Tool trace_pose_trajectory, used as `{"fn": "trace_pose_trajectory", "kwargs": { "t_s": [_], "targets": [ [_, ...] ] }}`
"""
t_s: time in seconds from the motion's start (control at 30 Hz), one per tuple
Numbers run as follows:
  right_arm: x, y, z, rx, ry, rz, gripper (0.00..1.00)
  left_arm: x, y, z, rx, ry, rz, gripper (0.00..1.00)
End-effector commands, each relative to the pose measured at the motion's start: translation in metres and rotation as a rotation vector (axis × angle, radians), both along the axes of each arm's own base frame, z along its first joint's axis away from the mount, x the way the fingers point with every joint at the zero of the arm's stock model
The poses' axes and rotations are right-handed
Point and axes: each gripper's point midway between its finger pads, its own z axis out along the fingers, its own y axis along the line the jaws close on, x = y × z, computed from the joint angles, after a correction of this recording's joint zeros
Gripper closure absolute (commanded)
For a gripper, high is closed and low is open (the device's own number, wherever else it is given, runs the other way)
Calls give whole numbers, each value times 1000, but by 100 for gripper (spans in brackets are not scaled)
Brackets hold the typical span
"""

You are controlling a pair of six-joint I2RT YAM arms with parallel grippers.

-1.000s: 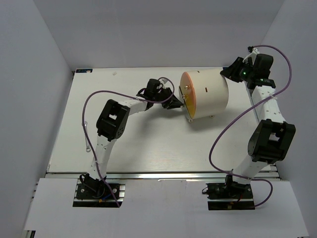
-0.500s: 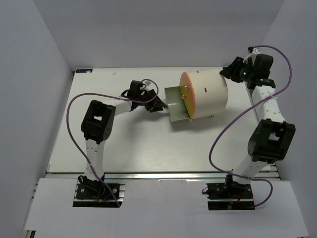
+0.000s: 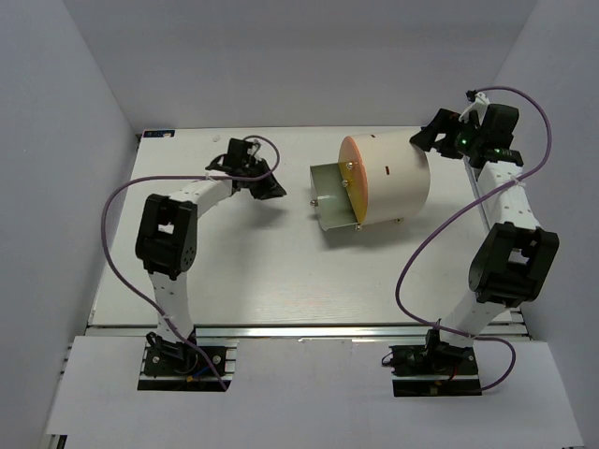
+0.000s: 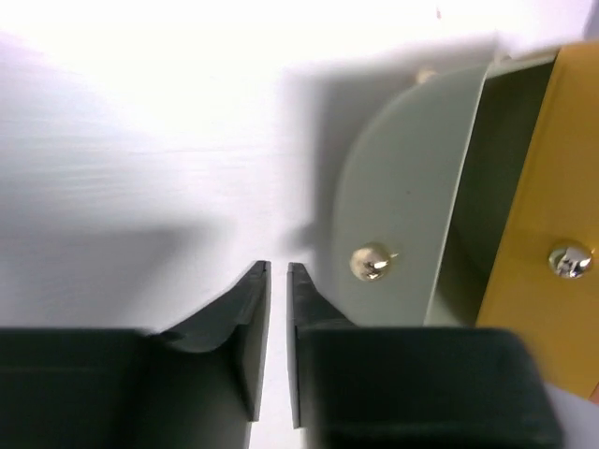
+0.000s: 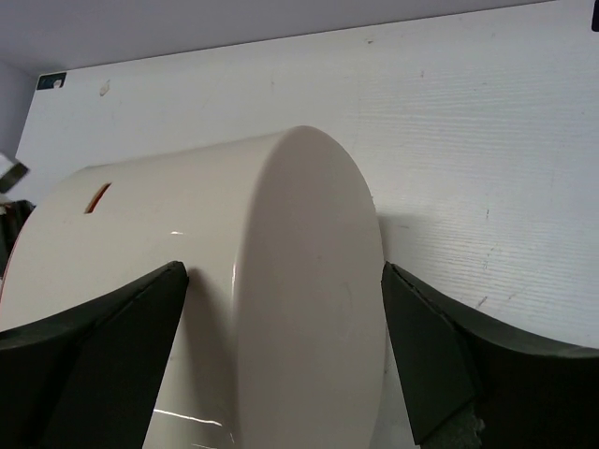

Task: Sort the tools into containers

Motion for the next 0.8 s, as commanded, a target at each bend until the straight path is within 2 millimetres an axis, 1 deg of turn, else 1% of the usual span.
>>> {"fn": "trace_pose_trajectory", "kwargs": {
  "t_s": [0.0,0.03,0.07,0.1,0.13,0.2,0.23,0.27,0.3,0.33,0.37,0.4,0.43,0.47,0.5,0.53,0.57,0.6,0.63,0.67,0.7,0.73,0.77],
  "targets": [
    [-4,-8,2,-54,-10,28,11,16,64,65,145,-137,143,79],
    [-2,-10,6,-77,-34,37,11,20,81,70,171,-143,177,93],
    [-2,-11,8,-94,-46,41,11,15,98,66,234,-112,217,100],
    [-2,-13,11,-115,-65,46,11,11,112,73,274,-114,238,100],
    [-3,-14,12,-168,-100,69,11,2,132,71,325,-64,272,100],
    [-2,-19,19,-252,-182,80,11,-6,174,70,457,-36,375,100],
    [-6,-23,32,-320,-254,77,11,-24,190,69,509,5,402,100],
    [-7,-27,25,-349,-291,64,11,-31,210,67,575,22,455,100],
    [-13,-29,35,-386,-332,47,11,-45,231,71,600,56,499,100],
    [-17,-28,35,-409,-355,66,11,-54,244,68,612,82,524,100],
    [-21,-27,29,-460,-380,104,11,-69,255,57,629,132,536,100],
    [-28,-19,34,-458,-409,161,11,-79,283,53,621,180,595,95],
    [-32,-16,36,-465,-423,188,12,-90,294,48,620,213,604,91],
    [-37,-13,37,-463,-435,211,15,-103,304,43,635,244,603,81],
    [-46,-3,37,-437,-460,268,17,-113,327,41,664,273,653,75],
    [-51,2,36,-427,-472,300,28,-122,336,39,691,292,666,69],
    [-56,8,36,-419,-488,336,39,-130,344,39,721,298,663,55],
    [-62,13,31,-396,-485,366,51,-134,351,38,740,305,668,48],
    [-71,24,32,-358,-497,428,72,-140,360,37,770,324,678,41],
    [-76,28,30,-336,-494,457,79,-143,363,32,793,340,646,34],
    [-82,36,28,-292,-493,508,82,-145,364,27,809,354,629,25],
    [-87,40,25,-267,-473,529,82,-146,366,23,827,363,615,22],
    [-90,41,23,-254,-463,538,79,-147,369,18,845,373,591,20]
  ]
}}
